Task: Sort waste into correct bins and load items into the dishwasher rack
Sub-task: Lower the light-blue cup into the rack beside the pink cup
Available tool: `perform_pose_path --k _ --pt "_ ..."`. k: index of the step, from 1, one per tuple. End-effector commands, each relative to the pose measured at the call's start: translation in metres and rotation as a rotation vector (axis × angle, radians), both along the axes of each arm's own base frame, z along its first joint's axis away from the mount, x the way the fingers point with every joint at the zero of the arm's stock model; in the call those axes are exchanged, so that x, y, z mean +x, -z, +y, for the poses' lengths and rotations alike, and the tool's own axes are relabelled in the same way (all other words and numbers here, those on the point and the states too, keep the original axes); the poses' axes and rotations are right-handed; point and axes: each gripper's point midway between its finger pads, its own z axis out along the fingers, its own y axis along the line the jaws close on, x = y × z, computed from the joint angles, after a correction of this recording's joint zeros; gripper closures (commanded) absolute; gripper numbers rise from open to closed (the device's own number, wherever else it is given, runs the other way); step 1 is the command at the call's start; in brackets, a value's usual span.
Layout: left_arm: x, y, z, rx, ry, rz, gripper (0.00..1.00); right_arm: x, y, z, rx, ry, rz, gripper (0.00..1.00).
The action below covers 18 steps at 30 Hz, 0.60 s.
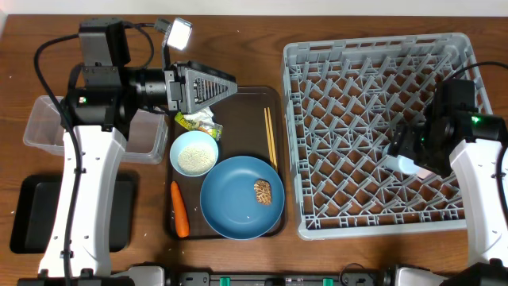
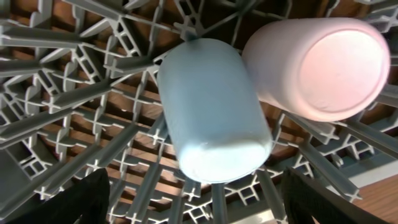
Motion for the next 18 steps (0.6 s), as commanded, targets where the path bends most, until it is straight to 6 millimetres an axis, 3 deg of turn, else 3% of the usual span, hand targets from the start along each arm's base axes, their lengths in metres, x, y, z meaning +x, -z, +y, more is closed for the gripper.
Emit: perform_pose_path --k 1,6,12,15,16,18 --pt "-0.002 -0.006 0.001 -0.008 0.007 -0.005 0.23 0.010 -0.011 0.002 0.029 0.002 -0.041 0.20" --pt "-0.002 -0.006 0.001 -0.008 0.007 -0.005 0.23 0.024 -0.036 0.019 0.090 -0.106 -0.146 0.22" --pt "0.014 0.009 0.003 0.068 -0.096 0.015 0.23 0.035 -0.093 0.066 0.227 -0.336 -0.398 0.23" --pt "0.024 0.029 0.006 0.152 -0.187 0.085 0.23 0.030 -0.110 0.062 0.176 -0.302 -0.452 0.24" --pt "0.026 0.036 0.006 0.179 -0.209 0.110 0.23 0.025 -0.108 0.054 0.147 -0.237 -0.434 0.29" --pt "0.026 0.048 0.007 0.231 -0.242 0.148 0.23 0.012 -0.099 0.034 0.080 -0.100 -0.363 0.53"
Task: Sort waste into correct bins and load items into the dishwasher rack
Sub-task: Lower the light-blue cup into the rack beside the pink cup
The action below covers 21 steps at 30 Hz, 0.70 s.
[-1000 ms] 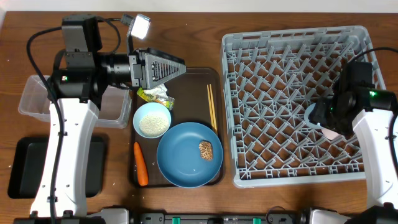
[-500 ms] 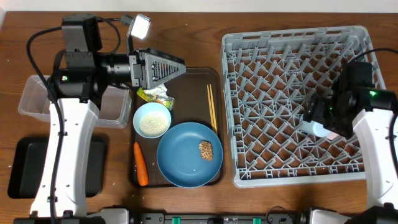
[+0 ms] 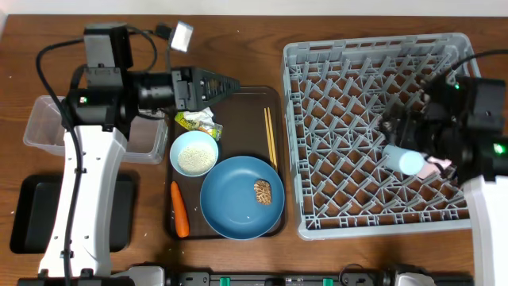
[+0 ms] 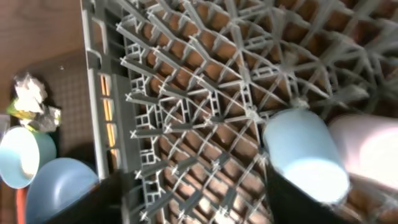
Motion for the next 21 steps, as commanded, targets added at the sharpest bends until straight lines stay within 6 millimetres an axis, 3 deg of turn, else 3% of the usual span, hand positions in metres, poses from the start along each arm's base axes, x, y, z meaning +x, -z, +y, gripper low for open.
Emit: perform_pose_path --k 1,5,8,14,21 --pt "0.010 0.021 0.004 0.131 -0.095 0.016 0.23 -0.015 0.007 -0.026 -0.074 0.184 0.076 0.61" --pt "0.009 0.035 0.008 0.198 -0.120 0.048 0.23 -0.030 0.042 -0.028 -0.088 0.204 0.209 0.83" --pt "0.008 0.037 0.008 0.206 -0.124 0.055 0.23 -0.036 0.074 -0.026 -0.073 0.213 0.304 0.93" --pt "0.008 0.038 0.008 0.206 -0.124 0.058 0.23 -0.046 0.112 -0.020 -0.047 0.206 0.442 0.98" --pt "0.006 0.039 0.008 0.208 -0.123 0.072 0.23 -0.059 0.123 -0.044 -0.176 0.281 0.501 0.98"
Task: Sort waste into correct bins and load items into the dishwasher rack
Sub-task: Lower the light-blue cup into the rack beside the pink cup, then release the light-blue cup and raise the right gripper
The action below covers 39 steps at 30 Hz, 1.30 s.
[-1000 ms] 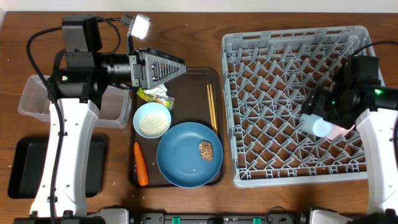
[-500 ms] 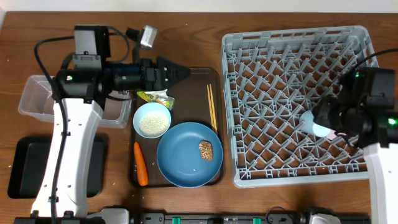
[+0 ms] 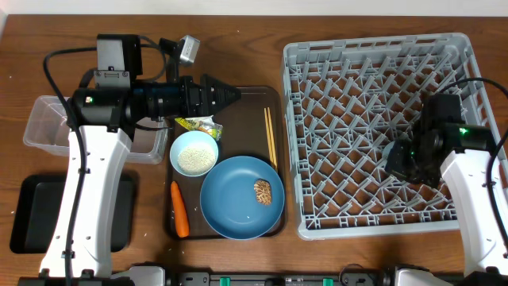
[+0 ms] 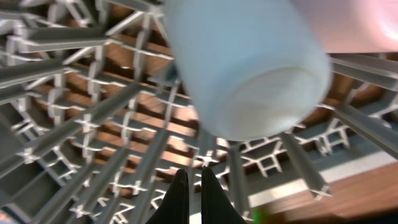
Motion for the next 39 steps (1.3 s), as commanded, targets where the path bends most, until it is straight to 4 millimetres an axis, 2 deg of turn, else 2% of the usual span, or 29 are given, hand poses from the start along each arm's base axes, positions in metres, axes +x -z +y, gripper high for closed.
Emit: perform_pose_path --k 1,4,6,10,14,16,18,23,25,27,29,34,39 --pt "0.000 -0.004 0.000 0.011 0.008 -0.031 0.23 -0.009 0.007 -0.017 -0.103 0.051 0.039 0.98" --pt "0.000 -0.004 0.000 0.011 0.008 -0.031 0.23 -0.019 0.018 -0.023 -0.140 0.069 0.073 0.99" --pt "0.000 -0.004 0.000 0.011 0.009 -0.034 0.23 -0.019 0.023 -0.023 -0.142 0.069 0.068 0.99" --pt "0.000 -0.004 0.000 0.012 0.009 -0.035 0.23 0.005 0.019 -0.025 -0.147 0.074 -0.034 0.99" --pt "0.000 -0.004 0.000 0.012 0.009 -0.034 0.23 0.040 -0.001 -0.028 -0.160 0.060 -0.206 0.99" --pt "0.000 -0.004 0.000 0.011 0.009 -0.034 0.23 0.051 -0.015 -0.028 -0.162 0.052 -0.275 0.98" --pt "0.000 -0.004 0.000 0.012 0.009 -0.032 0.23 0.053 -0.027 -0.022 -0.136 0.033 -0.319 0.97" --pt "0.000 -0.004 0.000 0.013 0.008 -0.034 0.23 0.051 -0.056 -0.001 -0.055 -0.078 -0.430 0.86" --pt "0.002 0.000 0.003 0.035 -0.008 -0.034 0.23 0.048 -0.066 0.000 -0.057 -0.086 -0.465 0.84" --pt "0.005 0.004 0.006 0.067 -0.032 -0.031 0.23 0.044 -0.075 -0.002 -0.073 -0.084 -0.493 0.74" --pt "0.006 0.006 0.007 0.074 -0.037 -0.027 0.23 0.040 -0.080 -0.007 -0.093 -0.048 -0.502 0.75" --pt "0.004 0.007 0.007 0.075 -0.037 -0.017 0.23 0.030 -0.063 -0.043 -0.233 0.161 -0.403 0.91" --pt "0.003 0.008 0.007 0.076 -0.037 -0.009 0.23 0.042 -0.033 -0.055 -0.255 0.221 -0.312 0.97"
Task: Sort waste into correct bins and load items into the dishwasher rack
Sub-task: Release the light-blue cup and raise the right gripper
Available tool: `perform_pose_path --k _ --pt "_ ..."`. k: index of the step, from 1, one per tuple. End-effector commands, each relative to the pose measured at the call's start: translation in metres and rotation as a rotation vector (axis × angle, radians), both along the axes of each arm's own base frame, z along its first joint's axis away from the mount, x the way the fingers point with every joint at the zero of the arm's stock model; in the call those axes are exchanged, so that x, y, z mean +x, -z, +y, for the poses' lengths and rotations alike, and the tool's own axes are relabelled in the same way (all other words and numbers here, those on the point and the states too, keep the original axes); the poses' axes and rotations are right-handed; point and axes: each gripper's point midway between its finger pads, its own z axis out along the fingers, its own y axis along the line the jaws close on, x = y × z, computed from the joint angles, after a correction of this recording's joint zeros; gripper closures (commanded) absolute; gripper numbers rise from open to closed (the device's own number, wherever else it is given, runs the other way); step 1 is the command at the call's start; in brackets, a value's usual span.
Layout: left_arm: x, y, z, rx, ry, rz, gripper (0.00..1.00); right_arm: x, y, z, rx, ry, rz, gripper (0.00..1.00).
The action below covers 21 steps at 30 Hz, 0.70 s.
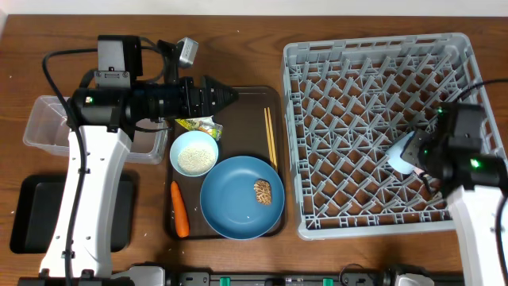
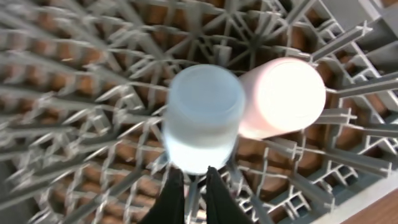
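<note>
A light blue cup (image 2: 202,118) stands bottom up in the grey dishwasher rack (image 1: 373,48), touching a pink cup (image 2: 283,99) on its right. My right gripper (image 2: 194,177) hovers just above the blue cup, its fingers nearly together and holding nothing. From overhead the blue cup (image 1: 403,151) peeks out beside the right gripper (image 1: 421,155), and the pink cup is hidden. My left gripper (image 1: 228,95) points right over the far end of the brown tray (image 1: 274,99), fingers drawn to a point, empty.
On the tray lie a crumpled wrapper (image 1: 198,123), chopsticks (image 1: 270,135), a white bowl (image 1: 194,153), a blue plate (image 1: 238,206) with a food scrap (image 1: 263,192), and a carrot (image 1: 179,209). A clear bin (image 1: 44,123) and a black bin (image 1: 32,210) sit left.
My right gripper has drawn back from the blue cup, which now shows smaller and stands bottom up beside the pink one. The fingers remain together. The left arm has hardly moved.
My right gripper was wide open close over the blue cup leaning on the pink cup. Then it was higher over the rack, still open. Then it was shut low by the blue cup, and now farther off. The left gripper turned and shifted over the tray's far end.
</note>
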Motion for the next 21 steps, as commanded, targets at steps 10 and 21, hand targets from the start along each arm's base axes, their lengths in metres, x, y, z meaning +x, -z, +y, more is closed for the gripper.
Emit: perform_pose_path --k 10,21 --pt "-0.002 -0.002 0.000 0.013 0.009 -0.017 0.23 0.027 0.016 -0.015 -0.013 0.078 -0.011 0.98" --pt "-0.002 -0.002 0.000 0.013 0.009 -0.016 0.23 0.030 0.017 -0.032 -0.040 0.099 -0.016 0.97"
